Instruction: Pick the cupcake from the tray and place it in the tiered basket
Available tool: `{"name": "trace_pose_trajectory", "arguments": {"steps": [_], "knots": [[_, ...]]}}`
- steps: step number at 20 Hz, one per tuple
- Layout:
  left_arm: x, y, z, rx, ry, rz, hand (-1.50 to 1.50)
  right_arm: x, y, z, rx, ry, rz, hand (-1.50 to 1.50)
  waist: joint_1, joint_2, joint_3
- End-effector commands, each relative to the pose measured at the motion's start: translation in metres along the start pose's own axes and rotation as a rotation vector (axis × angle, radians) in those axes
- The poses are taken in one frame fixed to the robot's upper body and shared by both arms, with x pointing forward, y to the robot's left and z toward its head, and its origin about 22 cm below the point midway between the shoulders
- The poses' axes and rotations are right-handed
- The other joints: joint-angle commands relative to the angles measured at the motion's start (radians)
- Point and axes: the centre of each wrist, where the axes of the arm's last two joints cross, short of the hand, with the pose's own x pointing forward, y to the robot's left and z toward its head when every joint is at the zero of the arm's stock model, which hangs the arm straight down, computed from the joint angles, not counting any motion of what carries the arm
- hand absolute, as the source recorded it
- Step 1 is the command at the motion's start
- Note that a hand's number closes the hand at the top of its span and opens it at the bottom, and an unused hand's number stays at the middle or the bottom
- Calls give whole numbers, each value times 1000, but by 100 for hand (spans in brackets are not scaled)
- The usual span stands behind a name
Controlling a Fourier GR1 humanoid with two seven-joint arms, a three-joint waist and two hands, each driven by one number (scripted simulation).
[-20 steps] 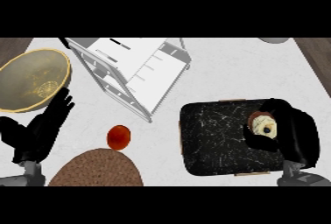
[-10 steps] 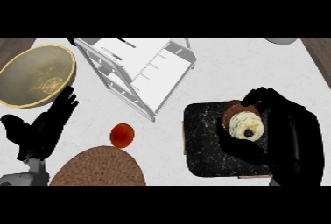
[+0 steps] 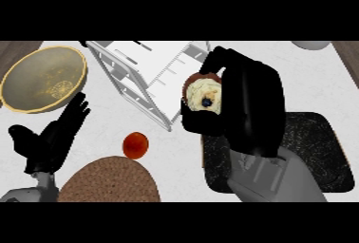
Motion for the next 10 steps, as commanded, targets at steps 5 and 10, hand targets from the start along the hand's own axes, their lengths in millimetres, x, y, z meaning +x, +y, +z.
{"name": "trace_pose_trajectory", "arguments": {"steps": [5, 10], "knots": [[-11, -5, -6, -17, -6, 8, 0, 47, 51, -44, 13, 64, -12, 150, 11, 5, 0], [-4, 3, -3, -19, 12, 6, 0, 73, 57, -69, 44, 80, -16, 150, 11, 3, 0]]}}
